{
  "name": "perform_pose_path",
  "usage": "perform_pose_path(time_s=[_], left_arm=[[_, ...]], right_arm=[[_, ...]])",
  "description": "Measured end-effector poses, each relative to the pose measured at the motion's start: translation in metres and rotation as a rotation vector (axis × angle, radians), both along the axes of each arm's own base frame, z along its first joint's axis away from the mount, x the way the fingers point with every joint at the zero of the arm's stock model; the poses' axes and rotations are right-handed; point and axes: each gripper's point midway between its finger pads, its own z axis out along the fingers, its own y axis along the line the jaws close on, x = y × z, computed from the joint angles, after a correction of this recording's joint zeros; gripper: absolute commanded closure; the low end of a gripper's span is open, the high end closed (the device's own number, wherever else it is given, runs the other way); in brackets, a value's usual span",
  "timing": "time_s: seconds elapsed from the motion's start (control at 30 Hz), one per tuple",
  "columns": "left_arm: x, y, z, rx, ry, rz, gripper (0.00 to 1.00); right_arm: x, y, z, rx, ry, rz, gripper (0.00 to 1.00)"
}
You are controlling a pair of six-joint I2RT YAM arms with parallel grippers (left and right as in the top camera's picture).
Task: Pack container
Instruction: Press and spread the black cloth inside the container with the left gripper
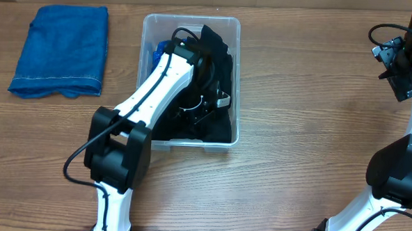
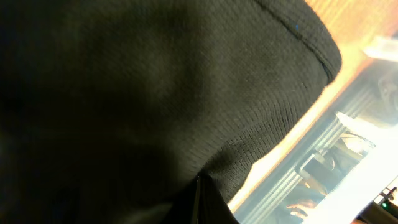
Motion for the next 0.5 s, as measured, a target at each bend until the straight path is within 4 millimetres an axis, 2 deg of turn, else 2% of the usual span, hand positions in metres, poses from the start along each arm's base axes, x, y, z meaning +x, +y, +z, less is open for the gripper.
perform_pose_path(time_s=[0.23, 0.4, 0.5], left_arm=[[0.011, -0.008, -0.03, -0.008, 0.012, 0.01, 0.96], [0.015, -0.011, -0.029, -0.008, 0.0, 0.024, 0.96], [0.024, -0.015, -0.017, -0.018, -0.025, 0.026, 0.96]], right_arm=[[0.0, 0.0, 0.0, 0.0, 0.0, 0.0, 0.0], [0.0, 0.0, 0.0, 0.0, 0.0, 0.0, 0.0], [0.0, 0.0, 0.0, 0.0, 0.0, 0.0, 0.0]])
